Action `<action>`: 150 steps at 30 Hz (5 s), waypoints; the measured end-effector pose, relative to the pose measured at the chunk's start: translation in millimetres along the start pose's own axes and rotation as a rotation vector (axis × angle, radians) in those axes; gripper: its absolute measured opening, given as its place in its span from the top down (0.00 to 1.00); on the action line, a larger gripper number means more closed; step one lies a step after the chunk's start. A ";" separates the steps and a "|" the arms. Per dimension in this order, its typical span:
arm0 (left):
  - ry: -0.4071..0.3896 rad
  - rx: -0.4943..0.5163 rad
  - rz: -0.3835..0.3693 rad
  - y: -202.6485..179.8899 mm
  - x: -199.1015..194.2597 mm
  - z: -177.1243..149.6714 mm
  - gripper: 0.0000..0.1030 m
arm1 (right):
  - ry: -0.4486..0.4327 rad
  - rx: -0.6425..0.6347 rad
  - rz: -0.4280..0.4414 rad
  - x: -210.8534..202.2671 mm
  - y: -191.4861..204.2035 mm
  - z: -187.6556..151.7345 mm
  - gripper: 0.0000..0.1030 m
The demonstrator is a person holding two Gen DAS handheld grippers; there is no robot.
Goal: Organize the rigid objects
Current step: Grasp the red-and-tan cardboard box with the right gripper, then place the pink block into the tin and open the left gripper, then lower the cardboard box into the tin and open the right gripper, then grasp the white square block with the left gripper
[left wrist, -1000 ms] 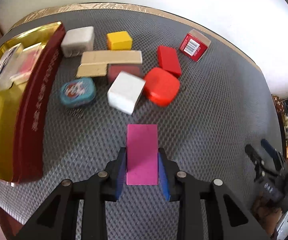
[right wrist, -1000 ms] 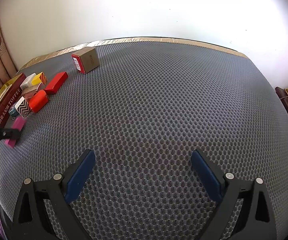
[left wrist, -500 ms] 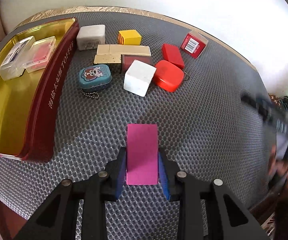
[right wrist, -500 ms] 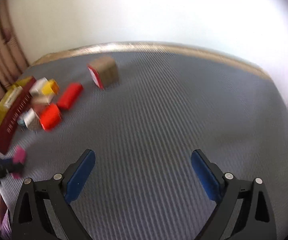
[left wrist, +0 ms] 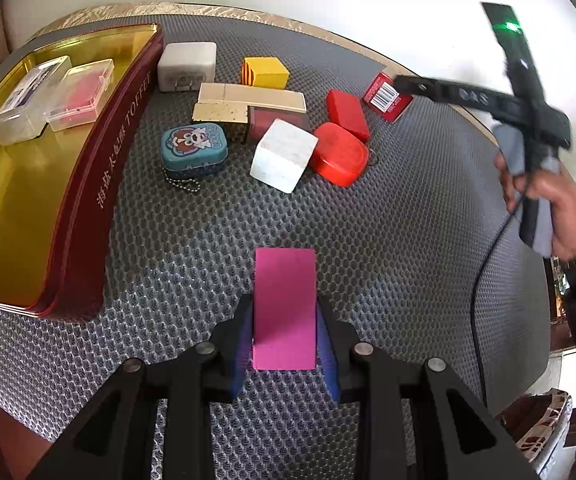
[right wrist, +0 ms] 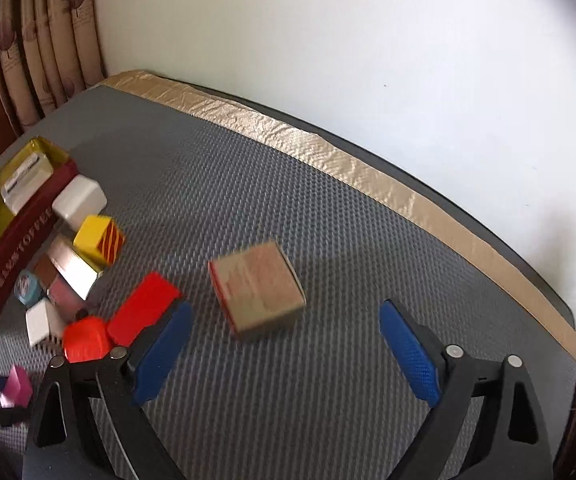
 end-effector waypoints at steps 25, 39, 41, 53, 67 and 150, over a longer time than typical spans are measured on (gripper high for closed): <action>-0.050 0.041 0.024 -29.9 -35.3 -6.1 0.71 | -0.095 0.326 0.092 -56.7 2.5 -158.7 0.57; -0.197 -0.097 0.164 68.0 -146.6 26.5 0.71 | -0.143 0.288 0.106 -87.1 36.5 -175.4 0.57; -0.199 -0.120 0.228 95.2 -147.0 35.5 0.71 | -0.143 0.288 0.116 -86.6 42.6 -173.6 0.57; -0.101 -0.178 0.370 181.4 -98.2 66.8 0.71 | -0.160 0.259 0.139 -98.0 64.3 -155.2 0.57; -0.106 -0.123 0.399 185.8 -88.3 64.7 0.61 | -0.157 0.204 0.167 -104.2 100.6 -136.9 0.57; -0.052 0.269 0.000 -41.5 -60.0 59.3 0.37 | -0.086 0.423 -0.083 -36.0 3.4 -195.8 0.18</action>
Point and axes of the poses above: each gripper's, at about its wrist camera, not at the fingertips, and x roughly the way its jaws point, y to its left, z to its top, the point moved 5 cm from there along x, roughly the way its jaws point, and after that the axes turned 11 degrees about y, right-handed, at the moved point
